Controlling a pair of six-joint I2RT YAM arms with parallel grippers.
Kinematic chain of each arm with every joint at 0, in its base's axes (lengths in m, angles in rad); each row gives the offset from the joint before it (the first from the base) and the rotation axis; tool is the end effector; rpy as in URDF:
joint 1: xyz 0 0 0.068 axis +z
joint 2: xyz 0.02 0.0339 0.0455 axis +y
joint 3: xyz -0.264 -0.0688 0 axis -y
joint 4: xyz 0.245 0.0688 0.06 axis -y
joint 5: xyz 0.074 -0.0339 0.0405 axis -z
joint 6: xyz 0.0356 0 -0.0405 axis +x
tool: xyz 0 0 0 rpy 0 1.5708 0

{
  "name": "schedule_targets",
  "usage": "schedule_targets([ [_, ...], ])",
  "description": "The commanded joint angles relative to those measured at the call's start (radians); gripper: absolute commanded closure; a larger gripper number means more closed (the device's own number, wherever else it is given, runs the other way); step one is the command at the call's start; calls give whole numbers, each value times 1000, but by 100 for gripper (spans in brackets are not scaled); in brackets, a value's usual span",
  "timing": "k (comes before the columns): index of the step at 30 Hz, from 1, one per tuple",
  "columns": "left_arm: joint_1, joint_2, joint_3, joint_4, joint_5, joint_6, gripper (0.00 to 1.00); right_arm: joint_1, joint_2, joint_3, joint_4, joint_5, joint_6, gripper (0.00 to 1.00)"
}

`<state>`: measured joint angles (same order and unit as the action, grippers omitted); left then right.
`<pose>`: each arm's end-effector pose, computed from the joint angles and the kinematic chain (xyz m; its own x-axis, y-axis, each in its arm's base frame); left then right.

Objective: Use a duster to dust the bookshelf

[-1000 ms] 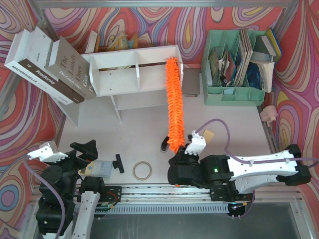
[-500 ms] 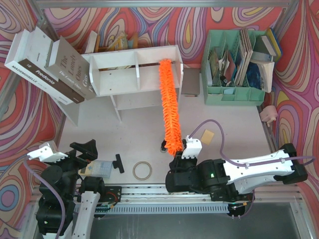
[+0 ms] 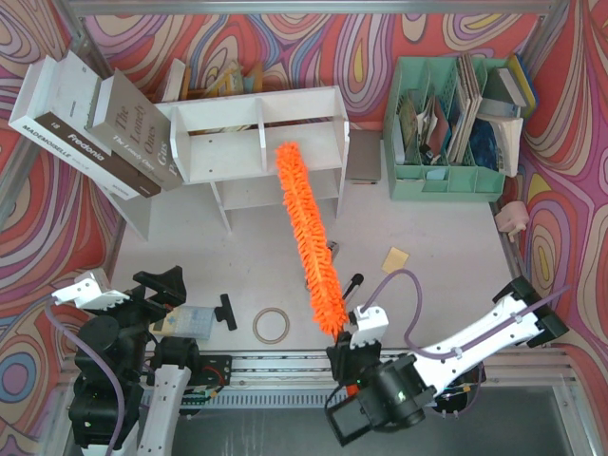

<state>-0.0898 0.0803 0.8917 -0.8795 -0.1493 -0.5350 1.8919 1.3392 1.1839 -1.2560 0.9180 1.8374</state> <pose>-0.0085 0.0061 0.3462 -0.0282 -0.5037 -0.8634 -0.0854 0.8618 -0.5000 -0.0445 0.2233 0.2974 -0.6765 0.1774 -0.7148 -0.1383 0.9227 0.3598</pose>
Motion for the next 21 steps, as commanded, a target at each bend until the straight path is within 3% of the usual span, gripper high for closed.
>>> schedule_targets([
  [1, 5, -4, -11, 28, 11, -5, 2, 91, 24, 9, -161, 80, 191, 100],
  [11, 5, -17, -11, 24, 6, -8, 2, 166, 31, -28, -161, 159, 118, 100],
  [21, 5, -9, -11, 25, 4, -6, 2, 142, -141, -108, -161, 347, 76, 100],
])
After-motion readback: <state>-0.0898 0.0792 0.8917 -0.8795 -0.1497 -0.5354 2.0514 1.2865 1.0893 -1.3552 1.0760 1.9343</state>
